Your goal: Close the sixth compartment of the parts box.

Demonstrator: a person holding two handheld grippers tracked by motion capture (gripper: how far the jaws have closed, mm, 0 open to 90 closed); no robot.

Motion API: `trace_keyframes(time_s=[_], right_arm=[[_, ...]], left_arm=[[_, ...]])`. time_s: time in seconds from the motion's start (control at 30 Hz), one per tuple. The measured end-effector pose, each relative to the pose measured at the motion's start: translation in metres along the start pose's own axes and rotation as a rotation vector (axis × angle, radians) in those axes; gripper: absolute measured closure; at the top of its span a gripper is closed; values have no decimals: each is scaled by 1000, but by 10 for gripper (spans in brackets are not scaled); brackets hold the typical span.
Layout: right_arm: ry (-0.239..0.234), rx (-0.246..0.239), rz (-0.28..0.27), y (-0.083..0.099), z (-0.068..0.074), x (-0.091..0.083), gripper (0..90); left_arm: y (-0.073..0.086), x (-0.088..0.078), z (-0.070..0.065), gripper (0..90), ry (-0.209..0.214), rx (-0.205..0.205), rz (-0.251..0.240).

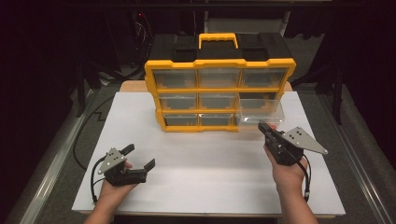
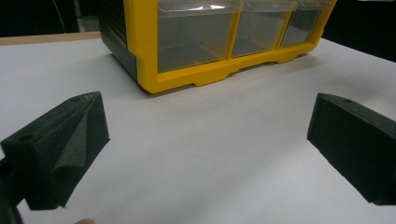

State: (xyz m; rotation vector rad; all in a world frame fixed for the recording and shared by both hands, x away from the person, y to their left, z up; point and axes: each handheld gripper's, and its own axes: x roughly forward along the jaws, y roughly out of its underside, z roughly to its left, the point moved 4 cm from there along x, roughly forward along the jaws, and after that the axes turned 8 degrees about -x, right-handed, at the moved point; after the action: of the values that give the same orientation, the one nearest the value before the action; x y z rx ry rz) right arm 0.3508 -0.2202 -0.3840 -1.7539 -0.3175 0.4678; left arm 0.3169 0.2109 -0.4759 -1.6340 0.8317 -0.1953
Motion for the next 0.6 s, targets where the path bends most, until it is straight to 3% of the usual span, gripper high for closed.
trace_keyframes(time_s=[0.6], right_arm=[[17, 6, 23, -1, -8, 14, 900]], left_arm=[[0, 1, 0, 2, -5, -3, 3]])
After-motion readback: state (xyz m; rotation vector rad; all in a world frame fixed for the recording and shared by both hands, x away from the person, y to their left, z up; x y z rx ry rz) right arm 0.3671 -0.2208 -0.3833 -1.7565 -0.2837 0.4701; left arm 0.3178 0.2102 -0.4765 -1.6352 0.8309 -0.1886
